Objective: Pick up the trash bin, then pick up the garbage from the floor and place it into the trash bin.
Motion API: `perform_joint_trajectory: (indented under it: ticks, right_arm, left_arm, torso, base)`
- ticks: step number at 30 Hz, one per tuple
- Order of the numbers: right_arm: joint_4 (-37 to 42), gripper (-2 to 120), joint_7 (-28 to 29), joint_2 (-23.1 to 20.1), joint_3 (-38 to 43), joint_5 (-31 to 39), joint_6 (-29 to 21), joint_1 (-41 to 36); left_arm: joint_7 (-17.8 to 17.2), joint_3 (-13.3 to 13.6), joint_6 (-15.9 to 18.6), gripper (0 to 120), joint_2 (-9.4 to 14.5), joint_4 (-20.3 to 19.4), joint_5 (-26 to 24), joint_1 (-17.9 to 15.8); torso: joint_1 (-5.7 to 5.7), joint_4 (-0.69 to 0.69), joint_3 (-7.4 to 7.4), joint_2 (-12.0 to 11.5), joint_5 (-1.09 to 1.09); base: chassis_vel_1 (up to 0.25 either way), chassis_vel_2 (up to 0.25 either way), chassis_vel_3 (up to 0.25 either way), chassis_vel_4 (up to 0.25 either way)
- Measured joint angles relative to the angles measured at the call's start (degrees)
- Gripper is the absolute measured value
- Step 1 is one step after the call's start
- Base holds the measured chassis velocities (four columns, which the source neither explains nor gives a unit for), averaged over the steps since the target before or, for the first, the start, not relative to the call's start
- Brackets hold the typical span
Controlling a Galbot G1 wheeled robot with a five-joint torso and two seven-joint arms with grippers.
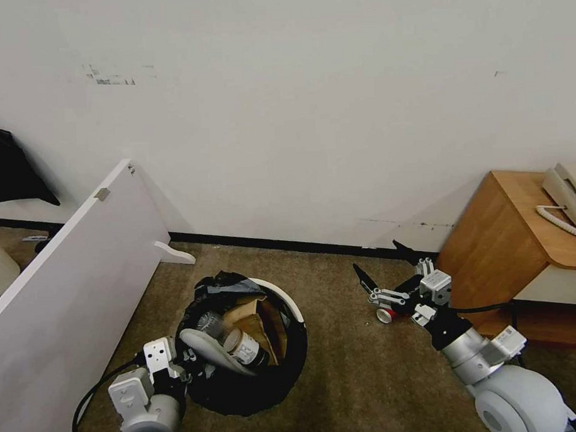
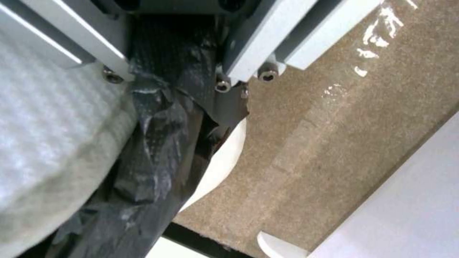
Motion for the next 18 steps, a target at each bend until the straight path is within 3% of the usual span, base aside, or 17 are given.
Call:
perform_joint_trajectory:
  ticks: [18]
  right_arm:
    - [0.34,100,-0.30,-0.13,1.20,0.01,-1.22,-0.81]
  left_arm:
    - [-0.09,0.27,-0.21,0,0.64,0.40,-0.05,-0.62]
  torso:
    - [0.00,0.00,0.00,0.00,0.00]
  base:
    - [0.000,0.000,0.000,0.000]
